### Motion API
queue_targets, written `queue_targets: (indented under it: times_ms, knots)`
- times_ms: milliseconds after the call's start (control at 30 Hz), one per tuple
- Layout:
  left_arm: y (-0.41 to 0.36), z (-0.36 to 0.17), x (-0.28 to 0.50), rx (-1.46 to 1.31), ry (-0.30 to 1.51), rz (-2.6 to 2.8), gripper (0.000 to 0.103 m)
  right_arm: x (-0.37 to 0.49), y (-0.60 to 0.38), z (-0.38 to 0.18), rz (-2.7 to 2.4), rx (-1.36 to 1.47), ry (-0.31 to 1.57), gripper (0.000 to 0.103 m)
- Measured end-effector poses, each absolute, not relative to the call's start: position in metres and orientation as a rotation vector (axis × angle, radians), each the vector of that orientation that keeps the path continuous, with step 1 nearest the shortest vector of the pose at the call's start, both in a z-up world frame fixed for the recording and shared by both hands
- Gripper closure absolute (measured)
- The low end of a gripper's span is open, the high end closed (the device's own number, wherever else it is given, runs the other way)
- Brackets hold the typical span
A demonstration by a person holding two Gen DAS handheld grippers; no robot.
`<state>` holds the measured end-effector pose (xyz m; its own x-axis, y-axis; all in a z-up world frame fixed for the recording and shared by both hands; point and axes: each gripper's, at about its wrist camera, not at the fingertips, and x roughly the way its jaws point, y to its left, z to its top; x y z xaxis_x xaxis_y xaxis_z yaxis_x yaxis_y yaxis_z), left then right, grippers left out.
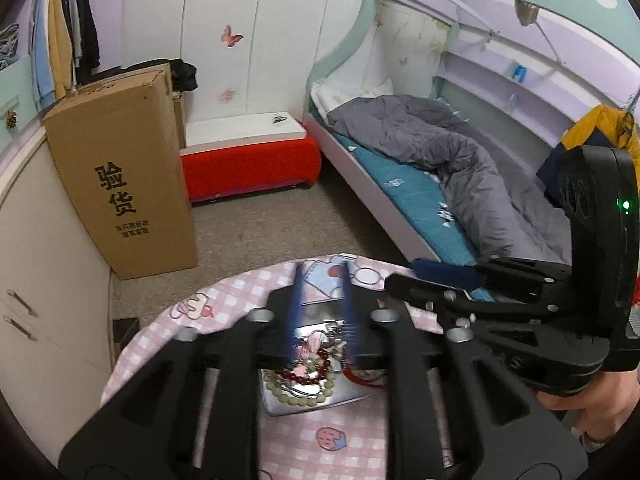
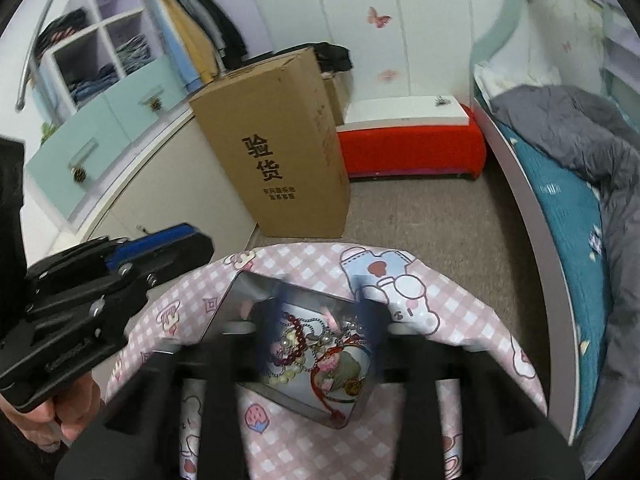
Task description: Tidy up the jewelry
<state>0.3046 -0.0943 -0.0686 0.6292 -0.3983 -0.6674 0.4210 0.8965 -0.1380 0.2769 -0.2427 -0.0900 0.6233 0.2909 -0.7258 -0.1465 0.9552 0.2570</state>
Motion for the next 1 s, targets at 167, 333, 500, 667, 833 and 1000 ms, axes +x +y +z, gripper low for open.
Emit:
queue_targets:
  times_ms: [167,333,500,667,833,1000]
  knots:
    - [-0.065,-0.053,0.295,-0.033,0.622,-0.313,0.006,0.273,-0.267,-0.090,0.179,0.275,0.826,0.008]
    - [-0.061,-0.039,0.279,0.043,0.562,-0.230,0.006,0.265,-0.268,-0.080,0.158,0.275,0.803,0.008]
    - [-0.059,-0.020,0.251,0.108,0.498,-0.185,0.006,0.254,-0.266,-0.061,0.138,0.260,0.767,0.008]
    - [-0.050,0.000,0.212,0.125,0.436,-0.149,0.006,0.226,-0.259,-0.034,0.102,0.215,0.701,0.008]
    - [-0.031,0.011,0.173,0.096,0.401,-0.117,0.006,0.181,-0.250,-0.010,0.066,0.156,0.626,0.008]
    - [-0.017,0.016,0.137,0.051,0.388,-0.086,0.006,0.132,-0.233,0.003,0.042,0.090,0.570,0.008]
